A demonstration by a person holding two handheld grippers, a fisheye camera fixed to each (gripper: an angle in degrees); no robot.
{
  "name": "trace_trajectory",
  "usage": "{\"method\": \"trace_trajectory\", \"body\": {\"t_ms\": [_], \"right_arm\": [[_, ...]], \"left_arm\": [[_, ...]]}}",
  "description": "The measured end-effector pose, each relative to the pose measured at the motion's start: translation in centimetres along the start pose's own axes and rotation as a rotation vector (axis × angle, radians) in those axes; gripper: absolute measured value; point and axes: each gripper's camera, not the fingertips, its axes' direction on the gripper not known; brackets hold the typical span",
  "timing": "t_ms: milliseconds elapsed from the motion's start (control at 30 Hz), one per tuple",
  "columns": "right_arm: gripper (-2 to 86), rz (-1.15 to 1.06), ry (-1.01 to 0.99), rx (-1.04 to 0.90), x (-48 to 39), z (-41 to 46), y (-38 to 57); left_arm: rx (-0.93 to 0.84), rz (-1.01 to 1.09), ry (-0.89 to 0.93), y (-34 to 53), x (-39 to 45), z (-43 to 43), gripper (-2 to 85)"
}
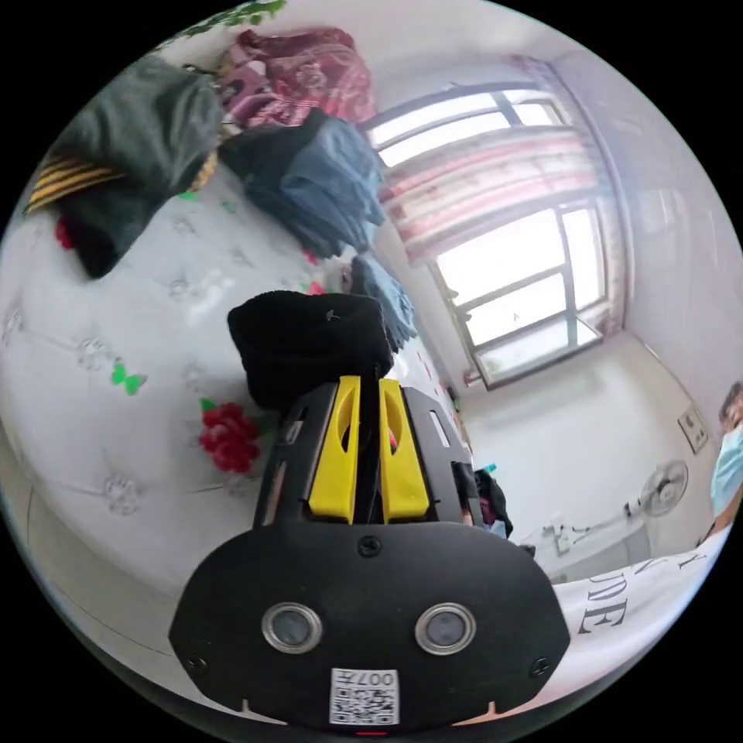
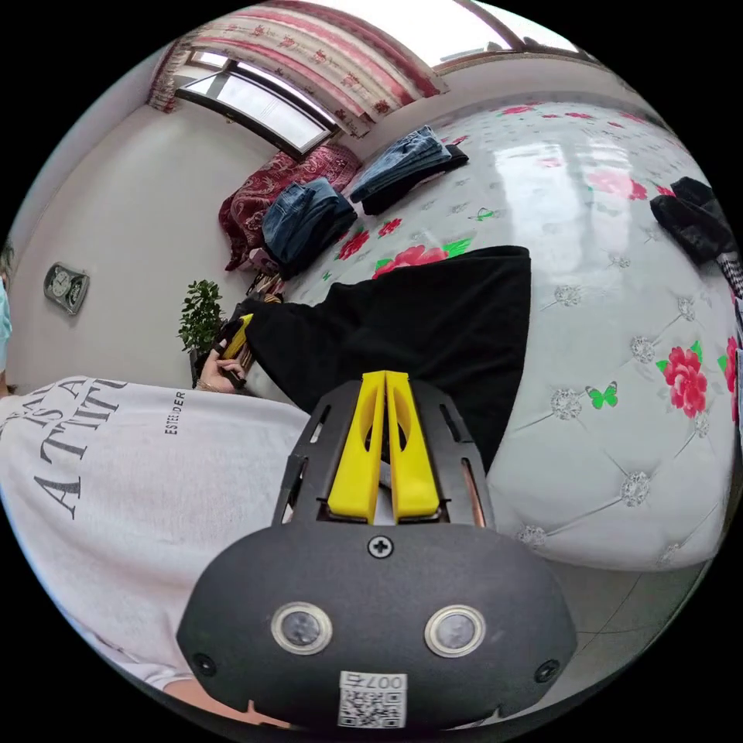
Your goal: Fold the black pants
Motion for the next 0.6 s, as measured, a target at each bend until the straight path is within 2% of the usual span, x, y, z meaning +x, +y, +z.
{"method": "trace_trajectory", "body": {"t_ms": [100,167,233,300,367,433,533,600], "right_arm": [[-0.3,0.074,-0.006,0.065,1.9,-2.2,1.4],[-0.3,0.149,-0.032,0.128,3.7,-3.9,2.7],[-0.3,0.207,-0.052,0.172,5.1,-4.9,3.8],[-0.3,0.261,-0.068,0.212,6.4,-5.7,5.0],[-0.1,0.328,-0.074,0.241,8.0,-6.2,6.4],[0.2,0.364,-0.081,0.237,9.0,-6.3,7.1],[1.1,0.373,-0.099,0.214,10.0,-6.6,7.6],[1.8,0.366,-0.107,0.194,10.5,-6.6,7.5]], "left_arm": [[-0.141,0.308,0.141,-0.2,8.8,5.4,4.3],[-0.285,0.541,0.306,2.0,15.3,10.3,4.4],[-0.438,0.646,0.440,5.0,18.6,14.4,4.5],[-0.625,0.665,0.516,9.0,20.3,19.1,4.8],[-0.832,0.699,0.481,15.3,20.5,24.8,5.6],[-0.955,0.672,0.448,18.9,19.9,27.6,6.1],[-1.043,0.668,0.567,21.1,21.2,28.0,7.7],[-1.046,0.744,0.509,21.0,22.2,27.2,8.1]]}}
